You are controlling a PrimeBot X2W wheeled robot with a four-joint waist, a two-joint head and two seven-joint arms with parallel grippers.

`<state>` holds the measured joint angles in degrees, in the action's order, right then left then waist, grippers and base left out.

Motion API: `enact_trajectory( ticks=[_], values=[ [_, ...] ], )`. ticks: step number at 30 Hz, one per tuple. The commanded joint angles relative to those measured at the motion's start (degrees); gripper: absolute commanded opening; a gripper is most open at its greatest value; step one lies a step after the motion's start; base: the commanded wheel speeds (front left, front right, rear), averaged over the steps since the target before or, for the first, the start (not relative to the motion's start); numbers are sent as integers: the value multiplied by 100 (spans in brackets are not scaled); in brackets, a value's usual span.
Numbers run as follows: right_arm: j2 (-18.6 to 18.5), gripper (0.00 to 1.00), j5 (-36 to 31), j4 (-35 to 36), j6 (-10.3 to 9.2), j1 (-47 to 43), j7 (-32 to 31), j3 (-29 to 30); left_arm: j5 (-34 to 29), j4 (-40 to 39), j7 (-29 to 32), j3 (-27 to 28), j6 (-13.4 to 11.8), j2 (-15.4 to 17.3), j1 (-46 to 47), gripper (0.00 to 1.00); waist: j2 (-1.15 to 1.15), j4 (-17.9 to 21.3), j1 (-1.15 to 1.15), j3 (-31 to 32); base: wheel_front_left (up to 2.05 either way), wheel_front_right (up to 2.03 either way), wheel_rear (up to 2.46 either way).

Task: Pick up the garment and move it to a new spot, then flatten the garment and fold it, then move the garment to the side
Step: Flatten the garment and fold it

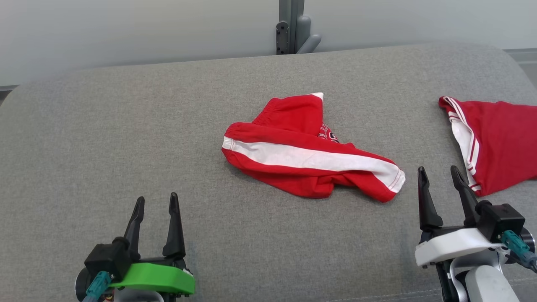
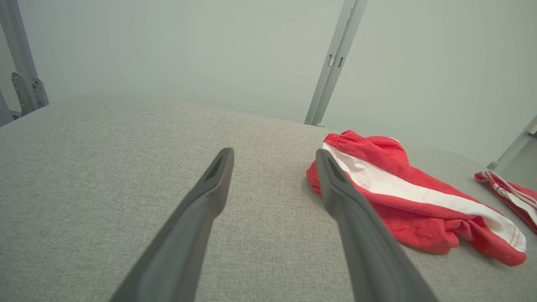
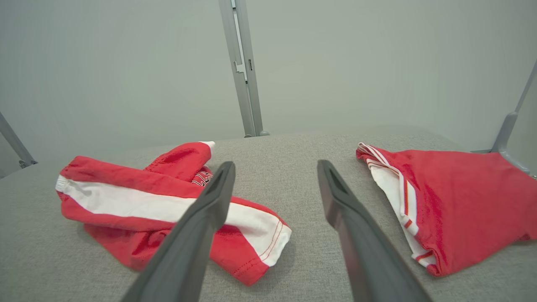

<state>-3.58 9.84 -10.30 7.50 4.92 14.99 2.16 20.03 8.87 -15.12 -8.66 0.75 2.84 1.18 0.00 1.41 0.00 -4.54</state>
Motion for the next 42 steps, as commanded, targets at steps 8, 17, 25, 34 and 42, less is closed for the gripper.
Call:
enact_trajectory(
  ticks=[8,17,25,34,42],
  values=[
    [64,100,78,325,-3,-459,21,19,-111,3,-1,54,51,11,-159,100,0,35,0,130,0,0,0],
    [64,100,208,162,-3,-472,20,-90,-114,-7,-1,45,49,11,-181,100,0,62,0,155,0,0,0],
    [64,100,270,-22,-3,-379,-29,-97,-173,85,-1,-5,92,11,-53,100,0,66,0,62,0,0,0],
    [65,100,230,-328,-3,-90,-271,-22,-353,903,316,-306,341,181,731,100,0,171,0,-190,0,0,0],
    [64,100,249,-456,-3,196,-309,-155,-231,1187,1219,-657,588,504,1826,100,0,314,0,-608,0,0,0]
  ],
)
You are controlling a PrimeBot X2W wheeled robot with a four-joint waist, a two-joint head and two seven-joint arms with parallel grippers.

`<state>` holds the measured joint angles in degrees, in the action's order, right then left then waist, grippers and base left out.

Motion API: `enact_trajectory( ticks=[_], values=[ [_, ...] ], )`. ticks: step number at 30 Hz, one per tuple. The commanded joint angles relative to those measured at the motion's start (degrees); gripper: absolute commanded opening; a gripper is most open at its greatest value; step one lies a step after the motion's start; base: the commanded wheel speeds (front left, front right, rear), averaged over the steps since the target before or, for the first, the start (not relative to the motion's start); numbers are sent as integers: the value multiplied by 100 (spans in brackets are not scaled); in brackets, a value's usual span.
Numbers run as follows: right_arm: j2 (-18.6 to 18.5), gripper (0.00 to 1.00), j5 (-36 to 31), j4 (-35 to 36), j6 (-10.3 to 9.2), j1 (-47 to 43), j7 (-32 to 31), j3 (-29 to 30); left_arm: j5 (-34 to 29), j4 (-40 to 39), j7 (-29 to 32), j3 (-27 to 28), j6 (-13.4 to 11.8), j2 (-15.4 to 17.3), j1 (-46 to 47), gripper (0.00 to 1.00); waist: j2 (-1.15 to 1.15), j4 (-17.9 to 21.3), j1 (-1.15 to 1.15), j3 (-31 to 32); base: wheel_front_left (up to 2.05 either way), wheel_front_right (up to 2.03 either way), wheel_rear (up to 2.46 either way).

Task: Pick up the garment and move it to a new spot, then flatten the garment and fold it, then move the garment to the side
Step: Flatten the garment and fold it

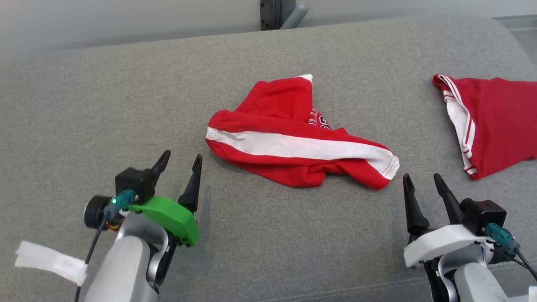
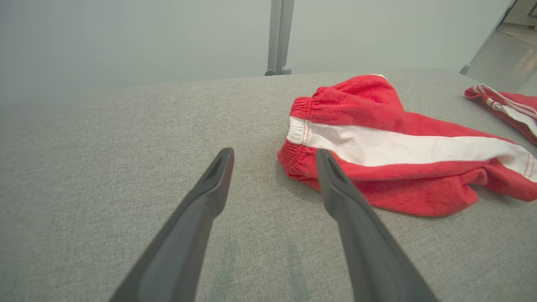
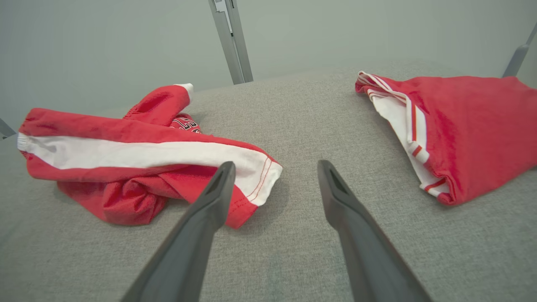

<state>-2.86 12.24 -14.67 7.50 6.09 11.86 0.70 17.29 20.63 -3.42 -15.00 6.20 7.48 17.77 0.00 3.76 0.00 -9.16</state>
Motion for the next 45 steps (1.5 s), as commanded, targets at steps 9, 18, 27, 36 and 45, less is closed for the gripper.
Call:
enact_trajectory(
  ticks=[9,18,27,36,45],
  values=[
    [-8,100,76,-200,-3,399,109,-268,689,359,846,-348,127,345,1081,100,0,339,0,-584,0,0,0],
    [-6,100,109,-350,-3,515,216,-304,1385,433,1163,-802,135,700,1392,100,0,496,0,-754,0,0,0],
    [-6,100,144,-413,-3,580,284,-322,1748,381,1042,-1017,135,882,1480,95,0,561,0,-797,0,0,0],
    [-6,100,161,-446,-3,616,321,-275,2014,284,973,-1261,136,980,1549,21,0,552,0,-850,0,0,0],
    [-7,100,602,-615,-3,749,291,-421,2057,73,627,-1206,69,1036,1237,0,0,476,0,-896,0,0,0]
  ],
)
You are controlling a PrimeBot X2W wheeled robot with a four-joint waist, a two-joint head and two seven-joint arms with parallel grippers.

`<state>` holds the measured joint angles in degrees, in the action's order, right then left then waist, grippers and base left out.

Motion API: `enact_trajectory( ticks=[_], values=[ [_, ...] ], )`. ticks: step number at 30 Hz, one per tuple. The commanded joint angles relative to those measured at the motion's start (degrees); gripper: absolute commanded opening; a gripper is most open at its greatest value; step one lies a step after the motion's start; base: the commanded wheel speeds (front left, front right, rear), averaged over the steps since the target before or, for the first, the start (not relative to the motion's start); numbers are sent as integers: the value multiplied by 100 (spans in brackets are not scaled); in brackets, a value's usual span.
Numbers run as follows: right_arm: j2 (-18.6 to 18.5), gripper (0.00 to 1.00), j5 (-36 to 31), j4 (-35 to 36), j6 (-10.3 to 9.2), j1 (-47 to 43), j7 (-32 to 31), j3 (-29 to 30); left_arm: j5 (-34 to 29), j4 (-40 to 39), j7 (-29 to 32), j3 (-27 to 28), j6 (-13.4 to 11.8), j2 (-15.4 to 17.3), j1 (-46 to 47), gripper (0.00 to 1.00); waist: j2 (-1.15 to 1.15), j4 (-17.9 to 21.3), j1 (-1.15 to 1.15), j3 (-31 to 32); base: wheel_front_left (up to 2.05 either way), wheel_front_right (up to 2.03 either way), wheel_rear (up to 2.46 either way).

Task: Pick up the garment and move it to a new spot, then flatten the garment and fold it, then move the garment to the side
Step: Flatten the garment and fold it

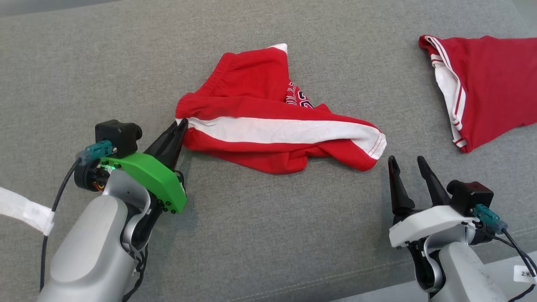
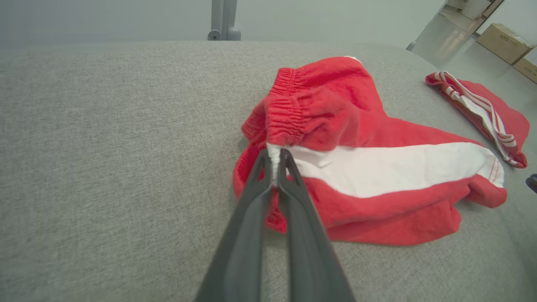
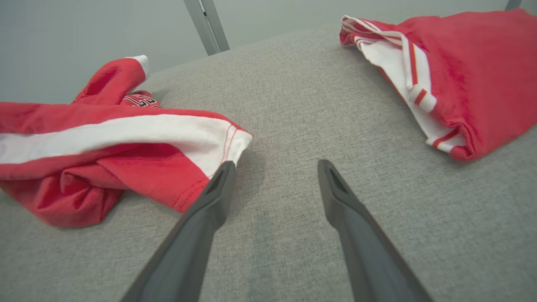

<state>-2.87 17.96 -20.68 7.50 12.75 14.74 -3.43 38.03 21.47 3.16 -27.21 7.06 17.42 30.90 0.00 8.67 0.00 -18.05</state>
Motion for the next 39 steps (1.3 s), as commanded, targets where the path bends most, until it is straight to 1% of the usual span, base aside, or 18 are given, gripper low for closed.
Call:
enact_trajectory(
  ticks=[1,4,7,15,16,17,18,19,20,23,24,28,31,35,39],
  values=[
    [-5,100,60,-40,-3,114,-12,-13,-16,-45,-65,15,-40,39,-116,0,0,-28,0,-11,0,0,0],
    [-5,100,89,-138,-3,234,-56,-11,9,-113,-163,29,-86,-2,-240,0,0,-64,0,-17,0,0,0],
    [-5,100,283,-253,-3,417,-143,-101,40,-143,-235,36,-121,-29,-322,0,0,-101,0,-27,0,0,0],
    [-10,100,739,-601,-3,853,-474,-514,24,-111,-278,-12,-159,-64,-278,0,0,-183,0,-55,0,0,0],
    [-12,85,765,-635,-3,887,-473,-538,19,-103,-283,-15,-162,-67,-262,0,0,-190,0,-55,0,0,0],
    [-12,85,765,-635,-3,887,-473,-538,19,-103,-283,-15,-162,-67,-262,0,0,-190,0,-55,0,0,0],
    [-10,62,770,-660,-3,916,-454,-563,16,-94,-286,-19,-164,-68,-247,0,0,-196,0,-55,0,0,0],
    [-9,47,786,-683,-3,940,-435,-586,15,-83,-291,-24,-164,-70,-235,0,0,-202,0,-52,0,0,0],
    [-8,35,825,-695,-3,964,-420,-611,14,-76,-298,-27,-165,-72,-226,0,0,-207,0,-49,0,0,0],
    [-15,12,845,-748,-3,1024,-414,-682,24,-59,-322,-28,-158,-54,-229,0,0,-207,0,-40,0,0,0],
    [-20,0,860,-756,-3,1038,-405,-711,27,-53,-329,-29,-162,-46,-238,0,0,-206,0,-36,0,0,0],
    [-75,0,914,-694,-3,1099,-298,-766,51,-62,-398,-3,-187,-24,-286,0,0,-195,0,-10,0,0,0],
    [-112,0,1073,-494,-2,1118,-243,-832,84,-123,-500,52,-195,5,-362,0,0,-179,0,47,0,0,0],
    [-323,0,1284,-41,-3,1095,-290,-936,237,-319,-651,188,-204,14,-482,0,0,-163,0,183,0,0,0],
    [-620,0,1446,589,-3,971,-455,-953,491,-730,-726,365,-210,-16,-644,0,0,-174,0,375,0,0,0]
  ],
)
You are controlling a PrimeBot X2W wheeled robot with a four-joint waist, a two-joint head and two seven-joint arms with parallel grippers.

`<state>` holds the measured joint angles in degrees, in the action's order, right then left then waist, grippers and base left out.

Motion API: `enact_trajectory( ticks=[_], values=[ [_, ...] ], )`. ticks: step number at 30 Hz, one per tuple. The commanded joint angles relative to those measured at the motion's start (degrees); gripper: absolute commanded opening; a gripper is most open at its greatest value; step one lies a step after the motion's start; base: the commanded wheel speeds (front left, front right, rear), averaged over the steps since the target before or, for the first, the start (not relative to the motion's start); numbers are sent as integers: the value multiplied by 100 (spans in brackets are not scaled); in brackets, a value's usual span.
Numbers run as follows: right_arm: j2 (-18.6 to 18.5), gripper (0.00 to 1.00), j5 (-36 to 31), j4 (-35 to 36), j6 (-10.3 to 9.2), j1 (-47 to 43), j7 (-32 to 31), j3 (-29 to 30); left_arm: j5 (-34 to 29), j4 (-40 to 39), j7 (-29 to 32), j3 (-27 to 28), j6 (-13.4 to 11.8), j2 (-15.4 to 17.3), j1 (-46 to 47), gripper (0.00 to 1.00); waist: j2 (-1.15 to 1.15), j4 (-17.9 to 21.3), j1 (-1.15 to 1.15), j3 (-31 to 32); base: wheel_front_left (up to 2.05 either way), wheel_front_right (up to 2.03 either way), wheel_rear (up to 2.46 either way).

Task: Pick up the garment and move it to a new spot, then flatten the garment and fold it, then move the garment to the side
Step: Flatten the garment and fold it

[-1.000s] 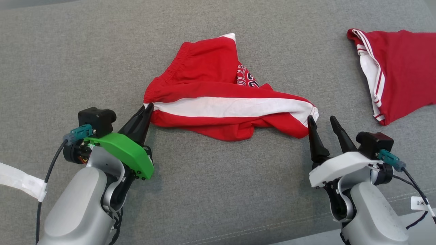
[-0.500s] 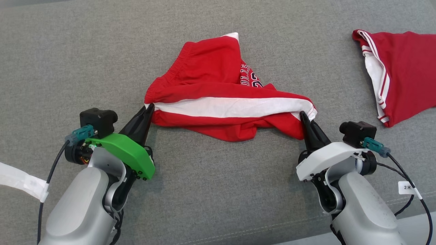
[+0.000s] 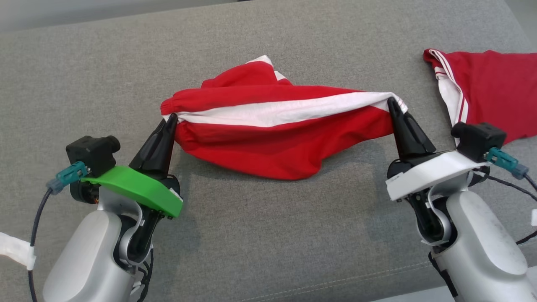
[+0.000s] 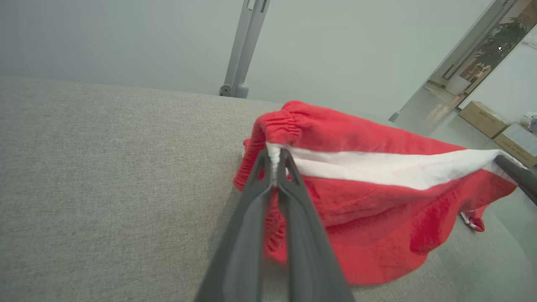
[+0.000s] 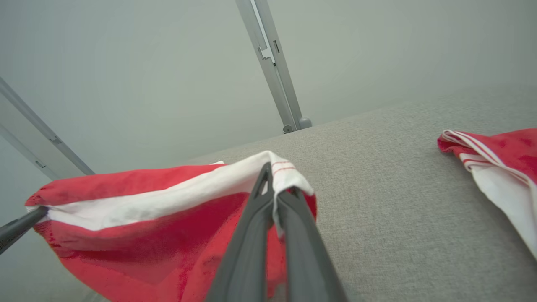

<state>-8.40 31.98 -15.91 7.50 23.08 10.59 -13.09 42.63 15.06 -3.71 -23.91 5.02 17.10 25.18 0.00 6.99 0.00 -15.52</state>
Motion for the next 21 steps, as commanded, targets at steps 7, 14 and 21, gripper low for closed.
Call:
enact_trajectory(
  ticks=[7,14,21],
  values=[
    [-525,0,195,1593,-2,-410,-617,206,303,-1305,82,252,-156,174,-405,0,0,-39,0,650,0,0,0],
    [-636,0,213,2779,-2,-743,-1189,439,509,-2507,453,345,-417,369,-703,0,0,-28,0,1096,0,0,0],
    [-662,0,171,3629,-2,-874,-1668,877,626,-3601,924,499,-672,672,-614,0,0,-26,0,1317,0,0,0]
  ],
)
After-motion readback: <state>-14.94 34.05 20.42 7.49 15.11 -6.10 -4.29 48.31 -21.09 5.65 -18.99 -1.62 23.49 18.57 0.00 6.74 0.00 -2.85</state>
